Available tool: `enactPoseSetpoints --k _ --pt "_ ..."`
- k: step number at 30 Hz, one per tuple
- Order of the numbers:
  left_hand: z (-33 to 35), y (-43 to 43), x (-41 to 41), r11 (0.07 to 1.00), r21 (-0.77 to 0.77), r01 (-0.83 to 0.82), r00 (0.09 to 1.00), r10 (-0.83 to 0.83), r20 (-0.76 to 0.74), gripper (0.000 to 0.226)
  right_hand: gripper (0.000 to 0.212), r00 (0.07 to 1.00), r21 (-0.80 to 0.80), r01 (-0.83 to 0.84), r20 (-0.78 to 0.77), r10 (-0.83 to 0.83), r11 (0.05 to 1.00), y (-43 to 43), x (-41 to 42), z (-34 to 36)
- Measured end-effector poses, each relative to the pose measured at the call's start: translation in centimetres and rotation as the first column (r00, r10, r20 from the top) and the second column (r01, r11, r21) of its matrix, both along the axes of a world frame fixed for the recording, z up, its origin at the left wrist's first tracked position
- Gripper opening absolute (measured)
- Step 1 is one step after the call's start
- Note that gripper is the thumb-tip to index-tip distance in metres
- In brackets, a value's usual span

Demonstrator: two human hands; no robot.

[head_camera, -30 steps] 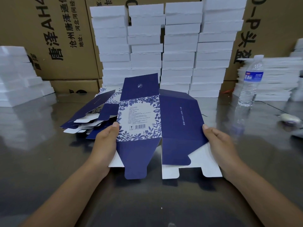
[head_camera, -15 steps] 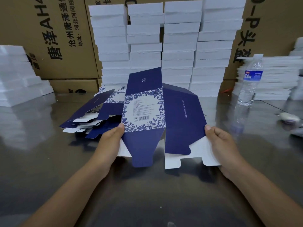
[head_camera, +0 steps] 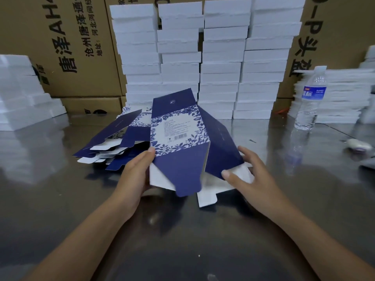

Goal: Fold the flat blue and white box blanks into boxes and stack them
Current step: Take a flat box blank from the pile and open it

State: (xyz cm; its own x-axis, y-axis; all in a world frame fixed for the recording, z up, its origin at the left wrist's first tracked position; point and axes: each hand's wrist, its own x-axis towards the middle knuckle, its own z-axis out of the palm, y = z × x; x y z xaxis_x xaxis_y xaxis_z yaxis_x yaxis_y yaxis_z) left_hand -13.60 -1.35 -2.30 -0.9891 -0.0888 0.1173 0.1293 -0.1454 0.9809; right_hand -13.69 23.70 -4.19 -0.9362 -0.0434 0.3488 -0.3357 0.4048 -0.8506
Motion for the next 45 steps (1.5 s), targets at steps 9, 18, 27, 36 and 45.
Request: enactPoseSetpoints --k 9,18,27,36,45 --pt "-0.6 0.6 0.1 0.958 -0.115 0.262 0.958 -0.273 -0.088 0.036 0.058 1.0 0.093 0.022 -0.014 -0.02 0.995 -0.3 -0.4 -0.6" --pt "-1.8 1.1 1.1 0.635 -0.752 0.176 0.916 -0.386 -0.112 0.095 0.018 0.99 0.02 0.104 -0.099 -0.102 0.994 -0.1 -0.5 -0.5" --pt "-1.1 1.0 0.9 0.794 -0.608 -0.022 0.955 -0.163 -0.248 0.095 0.046 0.914 -0.067 0.13 -0.378 -0.146 0.989 -1.1 0.4 0.1" --pt "-0.9 0.9 0.8 0.813 -0.565 -0.141 0.953 -0.043 -0.3 0.07 0.04 0.909 -0.045 0.084 -0.405 -0.095 0.995 -1.8 1.2 0.4" --pt "-1.0 0.9 0.7 0.768 -0.582 -0.268 0.936 0.065 -0.346 0.036 0.049 0.895 0.024 0.055 -0.445 -0.039 0.998 -2.3 2.3 0.9"
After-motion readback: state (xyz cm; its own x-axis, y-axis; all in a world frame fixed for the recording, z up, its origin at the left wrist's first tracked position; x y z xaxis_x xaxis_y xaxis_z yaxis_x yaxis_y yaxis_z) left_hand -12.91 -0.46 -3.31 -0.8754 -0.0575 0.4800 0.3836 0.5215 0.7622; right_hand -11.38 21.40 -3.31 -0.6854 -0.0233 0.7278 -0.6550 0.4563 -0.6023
